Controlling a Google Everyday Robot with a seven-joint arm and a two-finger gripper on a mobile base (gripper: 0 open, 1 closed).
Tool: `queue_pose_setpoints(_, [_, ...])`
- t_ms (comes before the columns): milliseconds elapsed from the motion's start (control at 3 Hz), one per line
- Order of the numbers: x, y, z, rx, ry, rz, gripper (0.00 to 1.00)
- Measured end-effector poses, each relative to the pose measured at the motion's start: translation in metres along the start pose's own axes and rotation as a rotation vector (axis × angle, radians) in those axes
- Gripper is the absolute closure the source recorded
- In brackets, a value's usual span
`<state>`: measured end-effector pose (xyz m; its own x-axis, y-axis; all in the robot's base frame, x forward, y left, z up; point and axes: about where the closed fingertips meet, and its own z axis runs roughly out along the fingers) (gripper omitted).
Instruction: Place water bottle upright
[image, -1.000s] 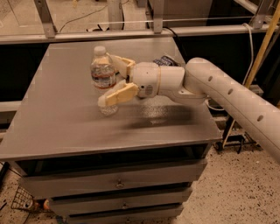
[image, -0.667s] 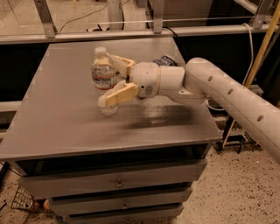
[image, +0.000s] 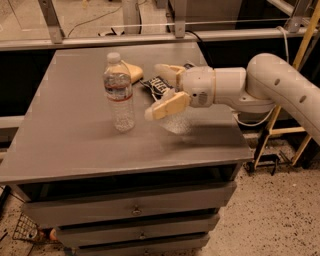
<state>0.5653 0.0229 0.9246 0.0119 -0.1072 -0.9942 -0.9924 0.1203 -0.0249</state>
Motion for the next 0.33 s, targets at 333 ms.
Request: queue_pose_setpoints(333, [0.0239, -0.0122, -0.0449, 0.052, 0.129, 0.05, 0.0])
